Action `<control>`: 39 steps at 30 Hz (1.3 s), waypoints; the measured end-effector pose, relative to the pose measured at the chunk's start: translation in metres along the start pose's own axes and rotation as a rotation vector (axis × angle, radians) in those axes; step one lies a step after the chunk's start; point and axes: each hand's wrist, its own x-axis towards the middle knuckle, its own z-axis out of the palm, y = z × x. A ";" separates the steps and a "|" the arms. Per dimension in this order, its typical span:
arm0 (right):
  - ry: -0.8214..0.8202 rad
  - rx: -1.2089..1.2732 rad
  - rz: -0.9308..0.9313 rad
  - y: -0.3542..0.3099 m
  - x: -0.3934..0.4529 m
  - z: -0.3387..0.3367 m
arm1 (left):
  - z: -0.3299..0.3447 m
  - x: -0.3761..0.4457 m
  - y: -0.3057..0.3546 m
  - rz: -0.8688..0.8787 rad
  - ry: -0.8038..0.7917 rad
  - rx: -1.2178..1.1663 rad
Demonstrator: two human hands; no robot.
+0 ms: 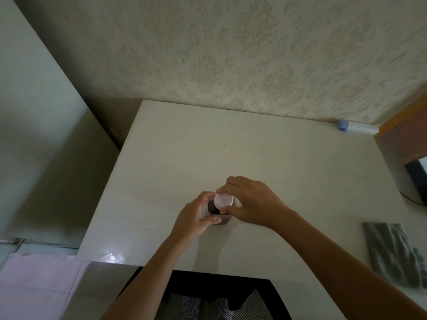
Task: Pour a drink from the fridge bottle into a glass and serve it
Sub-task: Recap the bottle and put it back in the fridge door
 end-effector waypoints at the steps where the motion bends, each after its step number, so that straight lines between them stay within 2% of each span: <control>1: -0.015 -0.073 -0.062 -0.001 0.000 0.001 | -0.001 0.001 0.000 0.003 -0.024 -0.011; 6: -0.012 -0.319 -0.275 0.004 0.010 0.009 | -0.009 0.004 0.001 0.009 -0.127 -0.056; 10: 0.031 -0.333 -0.261 0.003 0.014 0.023 | -0.005 0.002 -0.003 0.025 -0.107 -0.038; 17: 0.063 -0.252 0.020 -0.020 0.012 0.029 | 0.000 -0.010 -0.005 0.072 0.052 0.082; 20: -0.001 -0.258 0.264 -0.026 0.018 0.026 | 0.008 -0.015 0.000 0.066 0.205 0.152; 23: 0.046 -0.268 0.403 -0.029 0.024 0.027 | 0.018 -0.018 0.008 0.028 0.352 0.210; 30: 0.073 -0.212 0.553 -0.024 0.032 0.026 | 0.023 -0.015 0.020 -0.068 0.476 0.371; 35: 0.085 -0.184 0.616 -0.024 0.029 0.025 | 0.020 -0.015 0.026 -0.063 0.482 0.392; 39: 0.094 -0.078 0.579 -0.027 0.024 0.020 | 0.010 -0.017 0.026 -0.071 0.437 0.350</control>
